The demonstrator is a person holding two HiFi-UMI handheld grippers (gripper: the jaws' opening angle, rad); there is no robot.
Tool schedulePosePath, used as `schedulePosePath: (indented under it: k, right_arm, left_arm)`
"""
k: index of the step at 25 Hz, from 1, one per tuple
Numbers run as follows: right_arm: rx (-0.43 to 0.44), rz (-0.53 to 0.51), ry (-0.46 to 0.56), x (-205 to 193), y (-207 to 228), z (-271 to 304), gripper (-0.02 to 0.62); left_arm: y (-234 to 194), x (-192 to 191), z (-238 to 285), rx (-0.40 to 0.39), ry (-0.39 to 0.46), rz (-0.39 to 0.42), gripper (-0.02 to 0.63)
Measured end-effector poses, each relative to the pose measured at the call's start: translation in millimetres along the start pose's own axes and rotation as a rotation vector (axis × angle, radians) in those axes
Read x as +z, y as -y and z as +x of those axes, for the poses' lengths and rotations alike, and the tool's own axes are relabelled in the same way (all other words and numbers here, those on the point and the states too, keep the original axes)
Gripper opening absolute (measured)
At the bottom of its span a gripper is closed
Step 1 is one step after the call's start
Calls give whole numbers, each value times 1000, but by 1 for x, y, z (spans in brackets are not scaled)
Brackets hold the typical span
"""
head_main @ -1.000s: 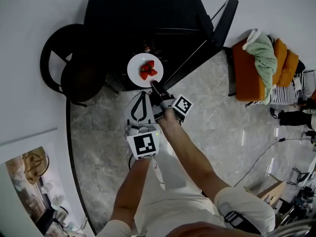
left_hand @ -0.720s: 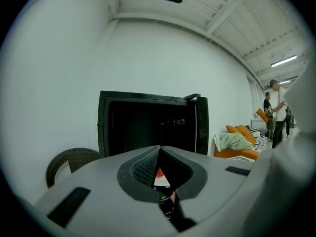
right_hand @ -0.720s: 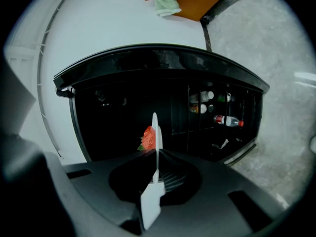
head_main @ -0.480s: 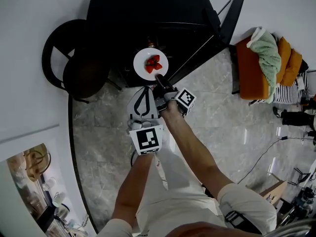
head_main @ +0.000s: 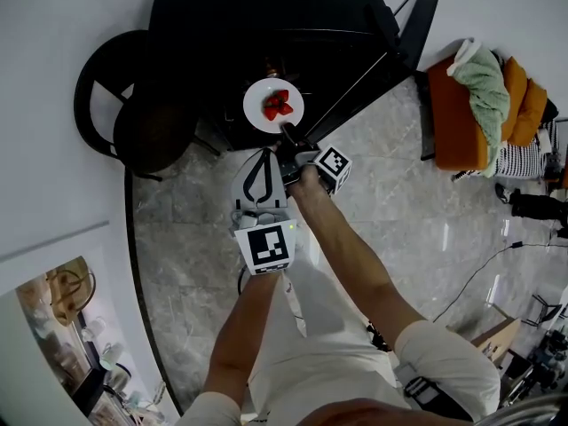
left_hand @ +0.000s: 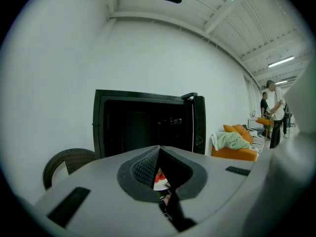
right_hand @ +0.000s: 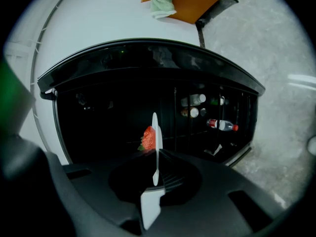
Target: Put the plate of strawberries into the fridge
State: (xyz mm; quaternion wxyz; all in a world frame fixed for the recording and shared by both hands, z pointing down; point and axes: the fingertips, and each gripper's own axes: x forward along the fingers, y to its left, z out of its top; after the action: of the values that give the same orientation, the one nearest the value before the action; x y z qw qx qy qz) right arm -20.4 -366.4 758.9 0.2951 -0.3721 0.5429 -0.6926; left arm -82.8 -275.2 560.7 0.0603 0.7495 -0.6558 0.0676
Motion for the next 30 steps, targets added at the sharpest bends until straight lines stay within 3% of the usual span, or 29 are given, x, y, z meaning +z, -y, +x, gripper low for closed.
schedulePosePath:
  k: [15,30]
  right_arm:
    - [-16,-79,-8,15,13,35,23]
    - [-50,-88,-6,25,32,61,23]
  left_arm:
    - [2,-3,9,-7,-1,-19,2]
    - [-6,-10,12,1,-8,-32,2]
